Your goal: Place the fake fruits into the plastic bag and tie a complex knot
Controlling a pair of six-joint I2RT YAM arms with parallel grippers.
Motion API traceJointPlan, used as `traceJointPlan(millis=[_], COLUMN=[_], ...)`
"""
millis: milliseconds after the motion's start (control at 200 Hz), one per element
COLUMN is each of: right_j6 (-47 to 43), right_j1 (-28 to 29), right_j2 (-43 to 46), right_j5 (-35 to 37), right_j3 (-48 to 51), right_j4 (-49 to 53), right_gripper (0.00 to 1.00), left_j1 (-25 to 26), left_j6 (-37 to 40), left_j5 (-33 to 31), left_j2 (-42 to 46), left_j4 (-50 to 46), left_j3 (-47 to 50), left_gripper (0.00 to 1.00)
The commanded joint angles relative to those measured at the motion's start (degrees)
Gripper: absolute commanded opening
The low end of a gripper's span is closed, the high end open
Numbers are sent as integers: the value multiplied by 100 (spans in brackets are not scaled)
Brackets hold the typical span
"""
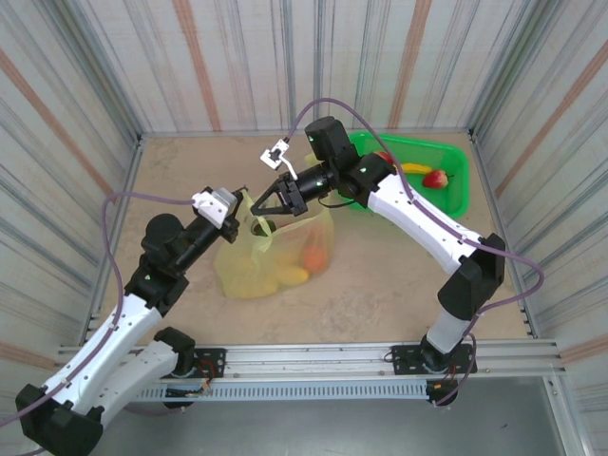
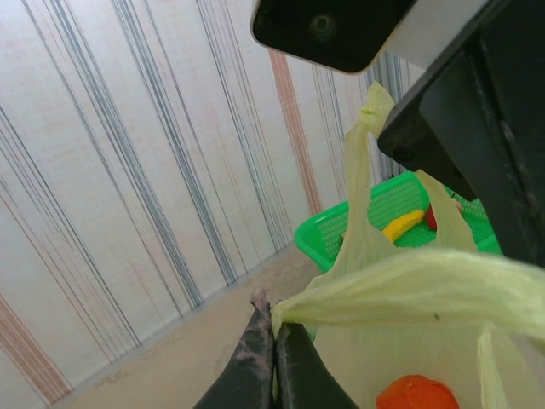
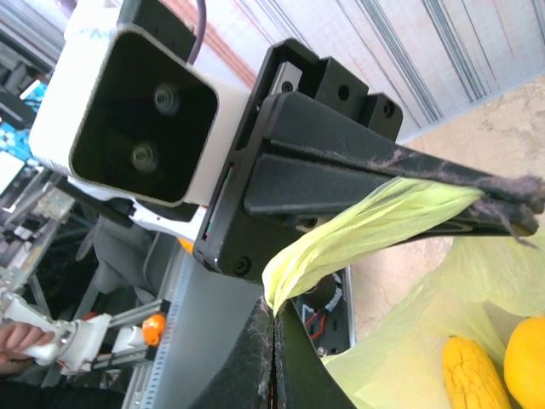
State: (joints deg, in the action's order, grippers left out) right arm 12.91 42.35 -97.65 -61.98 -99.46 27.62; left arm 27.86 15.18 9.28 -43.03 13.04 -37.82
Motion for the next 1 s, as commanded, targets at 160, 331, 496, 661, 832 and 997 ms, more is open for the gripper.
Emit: traceJointPlan(millis=[160, 331, 496, 661, 832, 997], right_j6=[880, 915, 924, 942, 959, 1066], right_j1=[-446, -450, -447, -432, -393, -362], right_j2=[-435, -572, -581, -554, -547, -512], right_j5=[-897, -1217, -1229, -1159, -1044, -997], right_j3=[-1348, -1405, -1424, -1436, -1470, -1502], right_j4=[-24, -62, -89, -94, -103, -248], right_gripper=[0, 0, 0, 0, 0, 0], left_j1=[-35, -35, -19, 207, 559, 713], left_j6=[-76, -74, -125, -236, -75, -242], left_j5=[216, 822, 1473, 864, 154, -517], left_j2=[849, 1393, 1330, 915, 349, -28], left_j4=[-866, -1322, -1132, -496, 181, 710], left_j3=[-190, -62, 153, 181, 75, 113], left_gripper=[45, 62, 79, 94, 99, 97])
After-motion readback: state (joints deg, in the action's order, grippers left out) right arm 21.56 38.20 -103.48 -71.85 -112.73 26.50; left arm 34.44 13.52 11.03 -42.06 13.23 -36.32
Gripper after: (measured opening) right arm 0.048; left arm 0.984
